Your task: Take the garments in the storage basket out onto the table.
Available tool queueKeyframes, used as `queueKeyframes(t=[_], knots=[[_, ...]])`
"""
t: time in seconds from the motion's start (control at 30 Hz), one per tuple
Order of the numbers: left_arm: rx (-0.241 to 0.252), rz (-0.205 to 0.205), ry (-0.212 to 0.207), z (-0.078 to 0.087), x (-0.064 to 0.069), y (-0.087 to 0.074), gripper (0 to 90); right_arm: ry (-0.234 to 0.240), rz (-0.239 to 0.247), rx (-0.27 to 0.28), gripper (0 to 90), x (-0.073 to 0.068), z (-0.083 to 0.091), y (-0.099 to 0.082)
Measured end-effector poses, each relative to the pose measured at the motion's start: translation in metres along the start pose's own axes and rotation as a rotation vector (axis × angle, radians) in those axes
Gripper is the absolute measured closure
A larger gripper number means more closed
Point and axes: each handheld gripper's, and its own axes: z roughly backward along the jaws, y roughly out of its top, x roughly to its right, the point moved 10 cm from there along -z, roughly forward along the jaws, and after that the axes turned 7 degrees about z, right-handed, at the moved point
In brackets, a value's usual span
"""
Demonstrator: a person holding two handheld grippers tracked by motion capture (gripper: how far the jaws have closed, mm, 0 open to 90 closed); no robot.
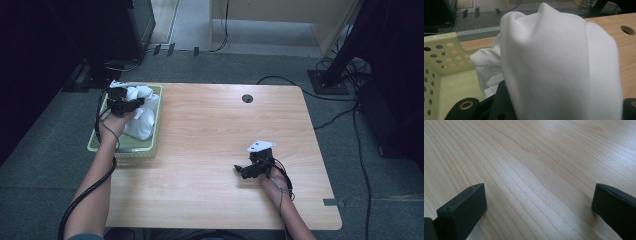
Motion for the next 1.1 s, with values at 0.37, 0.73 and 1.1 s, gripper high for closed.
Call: queueKeyframes(t=[0.37,0.73,1.1], knots=[[0.004,0.016,-0.015,0.008,0.008,0.001,69.4,0.000,-0.001,0.000,0.0,0.000,0.000,0.000],[-0.003,0.017,-0.043,0.012,0.026,0.003,69.4,0.000,0.000,0.000,0.0,0.000,0.000,0.000],[-0.010,-0.038,-0.063,0.015,0.052,0.003,69.4,0.000,0.000,0.000,0.0,0.000,0.000,0.000]])
